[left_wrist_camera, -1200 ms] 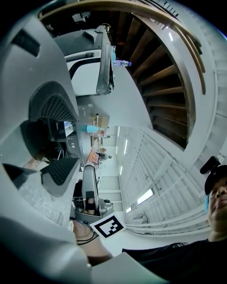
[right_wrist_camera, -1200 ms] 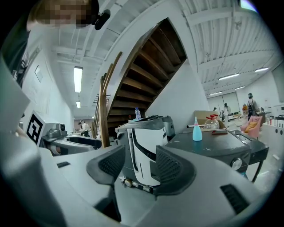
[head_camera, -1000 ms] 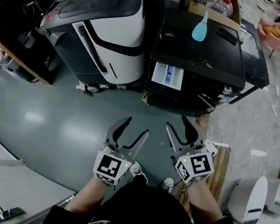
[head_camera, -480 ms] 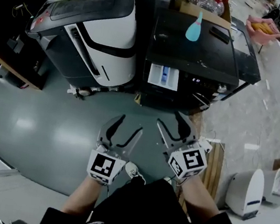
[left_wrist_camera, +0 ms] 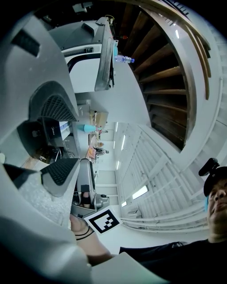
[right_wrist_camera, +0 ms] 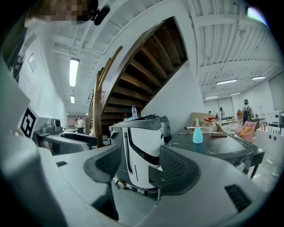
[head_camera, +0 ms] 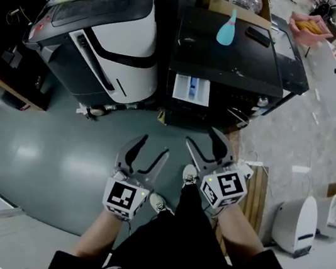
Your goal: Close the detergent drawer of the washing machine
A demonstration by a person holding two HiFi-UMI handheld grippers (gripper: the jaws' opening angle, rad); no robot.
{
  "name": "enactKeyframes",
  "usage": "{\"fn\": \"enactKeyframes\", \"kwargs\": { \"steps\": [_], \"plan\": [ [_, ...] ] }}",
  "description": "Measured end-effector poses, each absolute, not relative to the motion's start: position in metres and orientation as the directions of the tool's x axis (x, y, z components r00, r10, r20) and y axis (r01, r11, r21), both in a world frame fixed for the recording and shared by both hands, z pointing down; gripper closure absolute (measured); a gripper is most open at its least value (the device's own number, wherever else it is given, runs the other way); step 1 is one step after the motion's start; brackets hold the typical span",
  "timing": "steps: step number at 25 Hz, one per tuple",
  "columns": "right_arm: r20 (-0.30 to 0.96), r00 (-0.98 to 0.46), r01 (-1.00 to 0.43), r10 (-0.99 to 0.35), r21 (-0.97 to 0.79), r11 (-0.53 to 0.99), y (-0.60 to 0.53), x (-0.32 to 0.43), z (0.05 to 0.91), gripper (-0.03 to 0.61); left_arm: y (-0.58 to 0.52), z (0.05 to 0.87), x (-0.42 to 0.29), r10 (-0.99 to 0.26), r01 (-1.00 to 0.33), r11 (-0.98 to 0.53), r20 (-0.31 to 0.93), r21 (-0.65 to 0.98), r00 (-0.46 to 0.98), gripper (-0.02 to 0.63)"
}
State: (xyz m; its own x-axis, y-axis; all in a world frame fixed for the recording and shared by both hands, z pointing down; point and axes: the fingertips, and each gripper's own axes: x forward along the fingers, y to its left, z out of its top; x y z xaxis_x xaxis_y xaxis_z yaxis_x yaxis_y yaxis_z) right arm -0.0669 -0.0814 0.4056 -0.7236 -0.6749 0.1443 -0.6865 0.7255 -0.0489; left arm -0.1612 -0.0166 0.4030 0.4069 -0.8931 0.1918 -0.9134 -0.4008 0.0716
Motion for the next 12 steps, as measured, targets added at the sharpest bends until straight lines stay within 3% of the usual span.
{"fn": "enactKeyframes", "kwargs": {
  "steps": [12],
  "plan": [
    [0.216, -0.711, -0.697, -0.669, -0.092, 0.711, -0.141, -0.064, 0.439, 0.291, -0.063, 0.42, -0.153, -0.887, -0.913, -0.403, 0.221, 0.064, 0.407, 0.371]
  ]
}}
